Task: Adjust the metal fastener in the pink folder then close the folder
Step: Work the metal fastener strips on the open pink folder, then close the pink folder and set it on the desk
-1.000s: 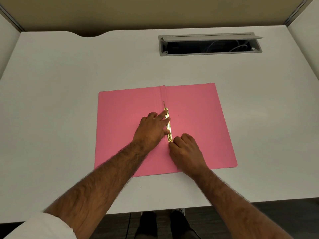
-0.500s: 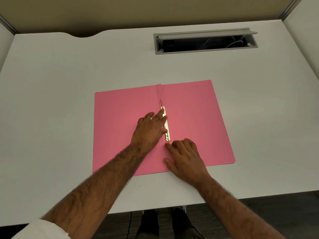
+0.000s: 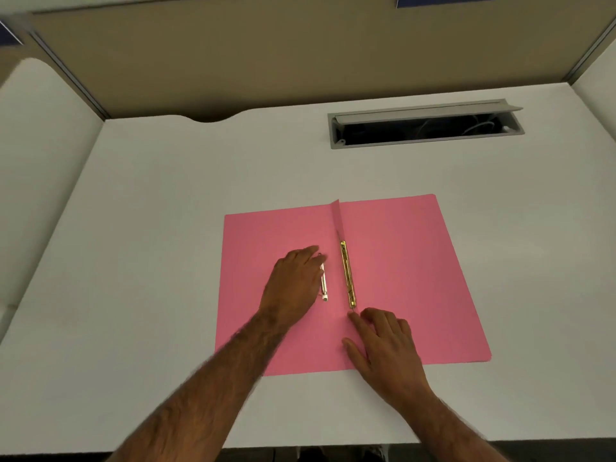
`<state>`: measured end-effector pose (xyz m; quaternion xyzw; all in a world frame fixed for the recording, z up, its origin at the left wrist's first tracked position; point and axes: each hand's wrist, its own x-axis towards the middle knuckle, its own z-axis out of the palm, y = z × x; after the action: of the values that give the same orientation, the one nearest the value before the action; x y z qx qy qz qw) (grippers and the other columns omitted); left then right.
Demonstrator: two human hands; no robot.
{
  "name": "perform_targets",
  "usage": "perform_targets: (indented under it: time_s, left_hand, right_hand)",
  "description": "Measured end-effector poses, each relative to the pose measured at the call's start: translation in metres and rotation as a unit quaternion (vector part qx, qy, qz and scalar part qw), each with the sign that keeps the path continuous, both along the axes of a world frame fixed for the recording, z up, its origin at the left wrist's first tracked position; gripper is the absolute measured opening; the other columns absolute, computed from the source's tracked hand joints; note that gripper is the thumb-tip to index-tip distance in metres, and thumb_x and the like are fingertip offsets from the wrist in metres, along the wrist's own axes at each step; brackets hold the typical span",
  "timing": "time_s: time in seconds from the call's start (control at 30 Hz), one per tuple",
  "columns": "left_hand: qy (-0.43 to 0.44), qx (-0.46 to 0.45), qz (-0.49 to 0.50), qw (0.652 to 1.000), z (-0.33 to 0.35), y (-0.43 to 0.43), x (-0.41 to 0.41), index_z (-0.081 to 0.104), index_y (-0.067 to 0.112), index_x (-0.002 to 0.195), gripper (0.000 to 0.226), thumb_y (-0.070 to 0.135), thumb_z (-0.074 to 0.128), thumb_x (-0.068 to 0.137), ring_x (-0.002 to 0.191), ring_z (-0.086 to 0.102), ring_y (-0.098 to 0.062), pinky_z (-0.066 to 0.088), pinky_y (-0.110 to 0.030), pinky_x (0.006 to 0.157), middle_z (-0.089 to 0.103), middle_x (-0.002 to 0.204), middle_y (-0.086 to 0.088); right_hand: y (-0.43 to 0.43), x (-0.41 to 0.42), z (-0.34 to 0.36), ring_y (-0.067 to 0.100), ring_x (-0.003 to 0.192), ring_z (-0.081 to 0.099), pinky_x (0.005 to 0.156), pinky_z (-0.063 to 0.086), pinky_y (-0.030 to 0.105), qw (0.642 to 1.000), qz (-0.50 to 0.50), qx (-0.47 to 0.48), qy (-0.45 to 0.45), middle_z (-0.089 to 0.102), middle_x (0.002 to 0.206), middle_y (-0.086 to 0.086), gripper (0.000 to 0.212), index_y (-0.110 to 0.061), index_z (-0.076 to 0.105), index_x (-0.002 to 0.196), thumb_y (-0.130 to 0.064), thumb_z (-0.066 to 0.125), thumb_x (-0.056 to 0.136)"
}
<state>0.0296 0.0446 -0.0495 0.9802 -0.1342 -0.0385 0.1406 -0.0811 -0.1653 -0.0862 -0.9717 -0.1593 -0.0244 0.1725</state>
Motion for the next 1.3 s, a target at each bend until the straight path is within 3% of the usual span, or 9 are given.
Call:
perform_targets:
  time_s: [0.13, 0.3, 0.5, 0.7, 0.87, 1.07, 1.2, 1.3]
  left_hand:
    - [-0.012, 0.015, 0.149, 0.989, 0.013, 0.060, 0.034, 0.061, 0.016, 0.133, 0.037, 0.020, 0.046, 0.100, 0.124, 0.055, -0.028, 0.043, -0.040, 0.104, 0.058, 0.141, -0.006]
    - [0.050, 0.035, 0.289, 0.955, 0.020, 0.123, 0.073, 0.053, 0.010, 0.139, 0.042, 0.019, 0.044, 0.099, 0.126, 0.048, -0.039, 0.043, -0.048, 0.103, 0.050, 0.142, -0.016]
    - [0.093, 0.019, 0.332, 0.938, 0.020, 0.135, 0.107, 0.044, 0.016, 0.147, 0.050, 0.014, 0.042, 0.097, 0.135, 0.040, -0.038, 0.041, -0.052, 0.107, 0.040, 0.146, -0.017]
    - [0.087, -0.006, 0.353, 0.931, 0.018, 0.139, 0.127, 0.062, 0.002, 0.129, 0.038, 0.003, 0.051, 0.092, 0.126, 0.052, -0.040, 0.045, -0.047, 0.106, 0.053, 0.136, -0.022]
    - [0.085, -0.021, 0.375, 0.923, 0.019, 0.143, 0.138, 0.066, -0.009, 0.111, 0.027, 0.007, 0.050, 0.096, 0.115, 0.061, -0.042, 0.050, -0.042, 0.095, 0.066, 0.122, -0.026]
    - [0.103, -0.015, 0.398, 0.911, 0.015, 0.149, 0.141, 0.064, -0.007, 0.115, 0.028, 0.004, 0.048, 0.095, 0.116, 0.060, -0.041, 0.050, -0.042, 0.094, 0.064, 0.125, -0.025]
    - [0.091, 0.004, 0.380, 0.920, 0.017, 0.151, 0.143, 0.067, -0.006, 0.106, 0.023, 0.007, 0.054, 0.091, 0.111, 0.062, -0.042, 0.051, -0.043, 0.090, 0.068, 0.118, -0.024]
    - [0.097, -0.071, 0.408, 0.905, 0.021, 0.156, 0.144, 0.066, -0.005, 0.096, 0.023, 0.016, 0.060, 0.090, 0.103, 0.064, -0.042, 0.049, -0.039, 0.081, 0.069, 0.104, -0.025]
  right_hand:
    - [0.006, 0.006, 0.002, 0.021, 0.102, 0.055, 0.084, 0.047, 0.040, 1.000, -0.012, 0.013, -0.004, 0.059, 0.117, 0.001, 0.050, -0.019, 0.059, 0.130, -0.054, 0.045, 0.096]
    - [0.011, 0.010, 0.008, 0.020, 0.101, 0.057, 0.084, 0.049, 0.038, 0.999, -0.027, 0.034, 0.011, 0.063, 0.114, -0.001, 0.050, -0.020, 0.063, 0.129, -0.053, 0.048, 0.095]
    - [0.014, 0.016, 0.010, 0.018, 0.103, 0.055, 0.088, 0.050, 0.037, 0.993, -0.063, 0.090, 0.042, 0.062, 0.117, -0.004, 0.049, -0.022, 0.054, 0.135, -0.050, 0.047, 0.096]
    - [0.018, 0.026, 0.009, 0.019, 0.102, 0.054, 0.086, 0.050, 0.038, 0.992, -0.072, 0.095, 0.043, 0.061, 0.114, -0.004, 0.047, -0.021, 0.055, 0.134, -0.048, 0.046, 0.096]
    - [0.022, 0.027, 0.006, 0.019, 0.099, 0.053, 0.086, 0.050, 0.038, 0.991, -0.080, 0.095, 0.041, 0.060, 0.112, -0.004, 0.045, -0.021, 0.054, 0.132, -0.045, 0.048, 0.095]
    - [0.024, 0.029, 0.006, 0.018, 0.097, 0.052, 0.084, 0.049, 0.036, 0.990, -0.094, 0.094, 0.038, 0.060, 0.109, -0.003, 0.044, -0.020, 0.057, 0.130, -0.044, 0.048, 0.095]
    - [0.024, 0.030, 0.006, 0.015, 0.096, 0.051, 0.084, 0.047, 0.034, 0.990, -0.095, 0.094, 0.040, 0.060, 0.109, -0.004, 0.045, -0.020, 0.057, 0.130, -0.046, 0.047, 0.095]
    - [0.023, 0.030, 0.004, 0.015, 0.097, 0.050, 0.084, 0.047, 0.034, 0.990, -0.092, 0.098, 0.041, 0.059, 0.109, -0.005, 0.044, -0.020, 0.056, 0.130, -0.046, 0.047, 0.095]
